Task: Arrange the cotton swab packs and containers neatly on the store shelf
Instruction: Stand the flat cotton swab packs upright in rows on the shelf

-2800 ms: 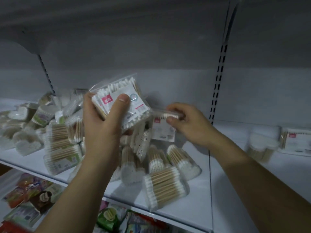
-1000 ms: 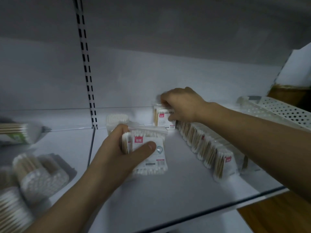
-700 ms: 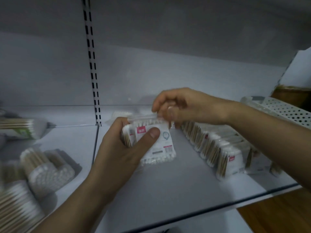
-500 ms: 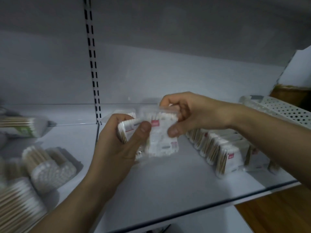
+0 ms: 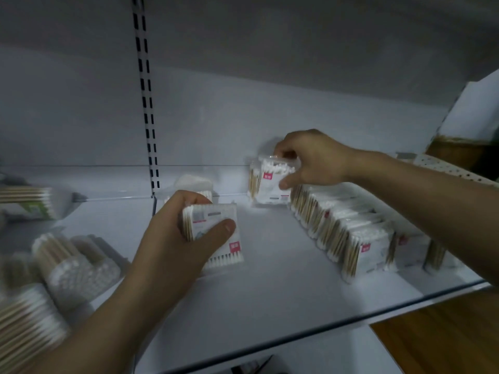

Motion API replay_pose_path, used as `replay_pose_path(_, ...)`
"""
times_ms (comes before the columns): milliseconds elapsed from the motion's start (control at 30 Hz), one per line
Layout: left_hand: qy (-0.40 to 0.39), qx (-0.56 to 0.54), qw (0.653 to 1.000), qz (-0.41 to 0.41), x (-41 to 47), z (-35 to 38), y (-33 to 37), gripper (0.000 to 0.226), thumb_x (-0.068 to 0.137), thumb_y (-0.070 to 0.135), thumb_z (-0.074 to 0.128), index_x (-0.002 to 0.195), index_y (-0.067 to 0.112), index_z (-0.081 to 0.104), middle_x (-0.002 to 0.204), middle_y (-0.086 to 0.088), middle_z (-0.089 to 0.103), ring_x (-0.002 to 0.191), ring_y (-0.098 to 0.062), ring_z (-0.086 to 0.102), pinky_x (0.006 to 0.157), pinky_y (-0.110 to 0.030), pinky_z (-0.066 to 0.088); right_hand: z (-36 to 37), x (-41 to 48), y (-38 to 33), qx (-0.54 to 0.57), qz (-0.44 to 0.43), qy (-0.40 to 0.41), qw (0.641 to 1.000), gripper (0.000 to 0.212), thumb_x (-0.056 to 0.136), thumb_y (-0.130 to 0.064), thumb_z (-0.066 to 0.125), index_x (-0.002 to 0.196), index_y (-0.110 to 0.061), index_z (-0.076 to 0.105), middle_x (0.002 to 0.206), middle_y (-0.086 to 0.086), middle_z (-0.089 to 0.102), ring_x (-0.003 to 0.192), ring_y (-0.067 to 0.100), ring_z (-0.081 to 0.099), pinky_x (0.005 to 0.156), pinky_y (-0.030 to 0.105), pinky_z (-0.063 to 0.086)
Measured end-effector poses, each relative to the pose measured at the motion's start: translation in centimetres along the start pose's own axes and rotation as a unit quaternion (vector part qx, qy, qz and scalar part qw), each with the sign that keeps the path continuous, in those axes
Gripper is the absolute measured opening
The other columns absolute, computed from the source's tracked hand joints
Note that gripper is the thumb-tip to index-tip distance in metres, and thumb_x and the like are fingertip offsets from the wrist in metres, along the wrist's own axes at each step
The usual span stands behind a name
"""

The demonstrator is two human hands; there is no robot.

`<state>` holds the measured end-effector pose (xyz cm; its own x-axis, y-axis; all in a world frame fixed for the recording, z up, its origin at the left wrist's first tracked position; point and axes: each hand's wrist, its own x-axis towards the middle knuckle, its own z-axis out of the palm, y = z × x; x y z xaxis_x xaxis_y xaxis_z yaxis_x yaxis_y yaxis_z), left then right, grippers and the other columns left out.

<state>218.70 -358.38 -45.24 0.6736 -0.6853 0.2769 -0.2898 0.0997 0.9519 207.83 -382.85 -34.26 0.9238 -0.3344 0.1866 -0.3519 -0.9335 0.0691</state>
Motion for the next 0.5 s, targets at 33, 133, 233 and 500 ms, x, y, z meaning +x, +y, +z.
replay_pose_path(33,-0.006,0.007,1.000,0.003,-0.1,0.1,0.0,0.019,0.083,0.016,0.081,0.091,0.018,0.063,0.080,0.002,0.075,0.067,-0.013,0.074,0.053,-0.025,0.058,0.5,0.3,0.0,-0.007,0.005,-0.005,1.000,0.038,0.068,-0.035,0.090,0.093,-0.015,0.069,0.089,0.003,0.067,0.083,0.023,0.061,0.078,0.042,0.052)
replay_pose_path(133,-0.021,0.025,0.999,0.020,-0.1,0.2,-0.2,0.019,0.083,0.017,0.081,0.090,0.020,0.064,0.080,0.006,0.076,0.067,-0.010,0.074,0.056,-0.020,0.057,1.5,0.8,0.0,-0.018,0.021,-0.013,1.000,0.039,0.065,-0.035,0.092,0.092,-0.020,0.067,0.087,-0.002,0.067,0.083,0.022,0.060,0.079,0.042,0.053)
replay_pose_path(233,-0.028,0.038,0.998,0.031,-0.1,0.2,-0.3,0.019,0.083,0.021,0.081,0.091,0.022,0.064,0.080,0.011,0.074,0.069,-0.008,0.073,0.058,-0.018,0.055,2.1,0.9,-0.3,-0.057,0.012,-0.009,0.998,0.046,0.068,-0.034,0.089,0.100,-0.019,0.061,0.091,-0.002,0.064,0.087,0.024,0.057,0.076,0.039,0.049)
replay_pose_path(500,-0.036,0.048,0.997,0.038,0.0,0.2,-0.4,0.019,0.083,0.029,0.079,0.092,0.025,0.062,0.085,0.019,0.073,0.073,-0.005,0.074,0.059,-0.023,0.059,2.2,1.0,-0.7,-0.109,0.018,-0.006,0.994,0.039,0.072,-0.035,0.083,0.091,-0.024,0.051,0.077,-0.012,0.048,0.078,0.019,0.050,0.067,0.033,0.033)
